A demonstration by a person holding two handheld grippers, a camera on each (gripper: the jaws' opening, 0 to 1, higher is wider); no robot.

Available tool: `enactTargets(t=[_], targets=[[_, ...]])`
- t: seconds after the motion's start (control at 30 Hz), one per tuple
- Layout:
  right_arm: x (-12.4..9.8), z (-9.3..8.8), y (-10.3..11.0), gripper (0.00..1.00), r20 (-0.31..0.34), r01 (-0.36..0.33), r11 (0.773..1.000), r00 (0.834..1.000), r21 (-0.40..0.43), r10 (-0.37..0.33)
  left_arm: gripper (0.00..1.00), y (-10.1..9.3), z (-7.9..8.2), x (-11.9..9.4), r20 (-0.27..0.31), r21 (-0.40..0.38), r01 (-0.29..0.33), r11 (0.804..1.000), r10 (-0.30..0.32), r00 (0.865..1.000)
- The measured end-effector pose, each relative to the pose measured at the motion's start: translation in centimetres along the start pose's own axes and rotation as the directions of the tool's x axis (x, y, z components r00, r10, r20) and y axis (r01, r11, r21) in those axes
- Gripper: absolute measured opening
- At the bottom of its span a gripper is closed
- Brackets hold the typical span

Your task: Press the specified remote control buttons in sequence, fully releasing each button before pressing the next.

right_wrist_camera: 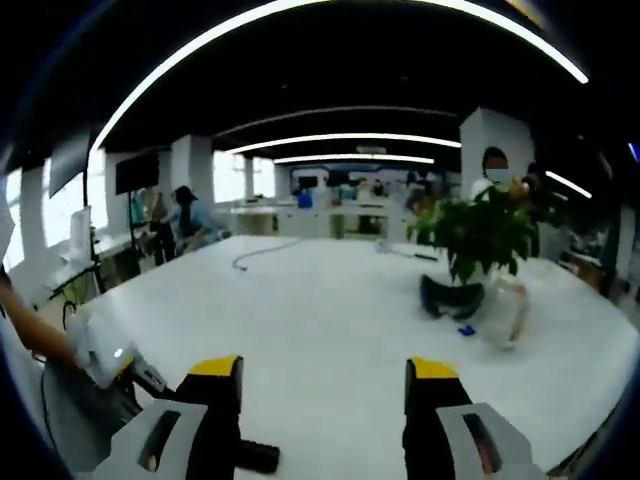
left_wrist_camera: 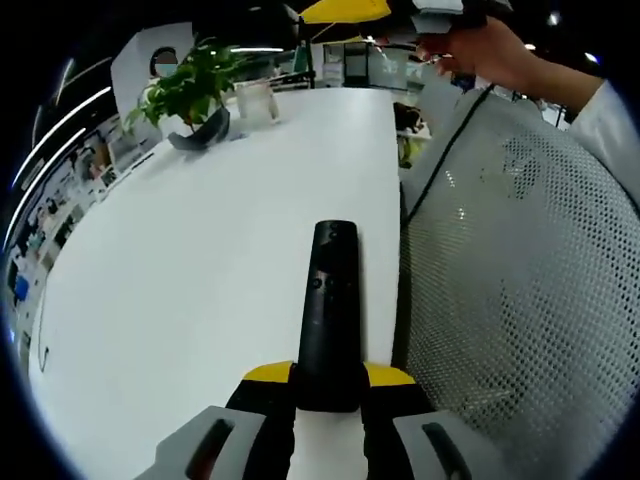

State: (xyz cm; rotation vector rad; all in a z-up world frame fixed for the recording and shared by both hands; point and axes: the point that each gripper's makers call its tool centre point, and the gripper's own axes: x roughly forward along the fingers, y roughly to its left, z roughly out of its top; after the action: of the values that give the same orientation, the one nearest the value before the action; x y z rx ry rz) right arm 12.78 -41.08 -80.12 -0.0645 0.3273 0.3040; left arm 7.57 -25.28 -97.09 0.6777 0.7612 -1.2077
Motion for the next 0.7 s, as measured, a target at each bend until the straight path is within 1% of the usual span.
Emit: enactTargets(t=[0.07, 0.1, 0.17, 0.27, 0.37, 0.4, 0.47, 0.5, 0.53, 0.57, 0.6, 0.7], targets=[[-0.1, -0.1, -0.9, 0.81, 0.01, 0.039, 0.999, 0.999, -0.018, -0.039, 0.23, 0.6, -0.3, -0.2, -0.015, 0.008, -0.002, 1.0, 0.002, 1.0], [-0.1, -0.2, -1.3, 0.85, 0.008, 0.058, 0.998, 0.998, -0.007, -0.058, 0.23, 0.8, -0.4, -0.2, -0.018, 0.01, -0.001, 1.0, 0.001, 1.0], [-0.1, -0.2, -2.0, 0.93, 0.024, 0.069, 0.998, 0.997, 0.008, -0.069, 0.23, 1.1, -0.6, -0.3, -0.025, 0.008, 0.008, 1.0, -0.008, 1.0], [0.0, -0.5, -3.1, 0.94, 0.022, 0.101, 0.995, 0.995, 0.005, -0.101, 0.23, 1.5, -0.5, -0.4, -0.026, 0.008, 0.03, 1.0, -0.029, 0.999], [0.0, -0.1, -4.3, 0.96, 0.045, 0.139, 0.99, 0.989, -0.017, -0.138, 0.23, 2.2, -0.2, -0.5, -0.024, 0.015, 0.03, 0.999, -0.029, 0.999], [0.0, 0.1, -4.9, 0.95, 0.05, 0.162, 0.987, 0.986, -0.019, -0.161, 0.23, 2.6, 0.1, -0.6, -0.019, 0.015, 0.025, 1.0, -0.025, 1.0], [0.2, 0.2, -5.7, 0.95, 0.046, 0.17, 0.985, 0.984, 0.015, -0.171, 0.23, 3.4, 0.7, -0.8, -0.005, 0.01, 0.015, 1.0, -0.015, 1.0], [0.3, 0.3, -6.0, 0.95, 0.047, 0.176, 0.984, 0.983, 0.018, -0.177, 0.23, 3.8, 0.8, -0.9, -0.001, 0.005, 0.014, 1.0, -0.014, 1.0], [0.3, 0.5, -6.5, 0.94, 0.056, 0.189, 0.982, 0.98, -0.002, -0.189, 0.23, 4.3, 1.1, -0.9, -0.001, -0.002, 0.015, 1.0, -0.015, 1.0], [0.4, 0.5, -6.7, 0.93, 0.055, 0.192, 0.981, 0.98, -0.007, -0.192, 0.23, 4.6, 1.1, -0.9, -0.002, -0.005, 0.015, 1.0, -0.015, 1.0], [0.6, 0.3, -7.3, 0.93, 0.046, 0.202, 0.979, 0.979, -0.012, -0.201, 0.23, 4.9, 1.3, -1.0, -0.002, -0.004, 0.013, 1.0, -0.013, 1.0], [0.7, 0.2, -8.0, 0.93, 0.036, 0.203, 0.979, 0.978, 0.009, -0.203, 0.23, 6.1, 1.6, -1.1, 0.001, 0.005, 0.0, 1.0, 0.0, 1.0]])
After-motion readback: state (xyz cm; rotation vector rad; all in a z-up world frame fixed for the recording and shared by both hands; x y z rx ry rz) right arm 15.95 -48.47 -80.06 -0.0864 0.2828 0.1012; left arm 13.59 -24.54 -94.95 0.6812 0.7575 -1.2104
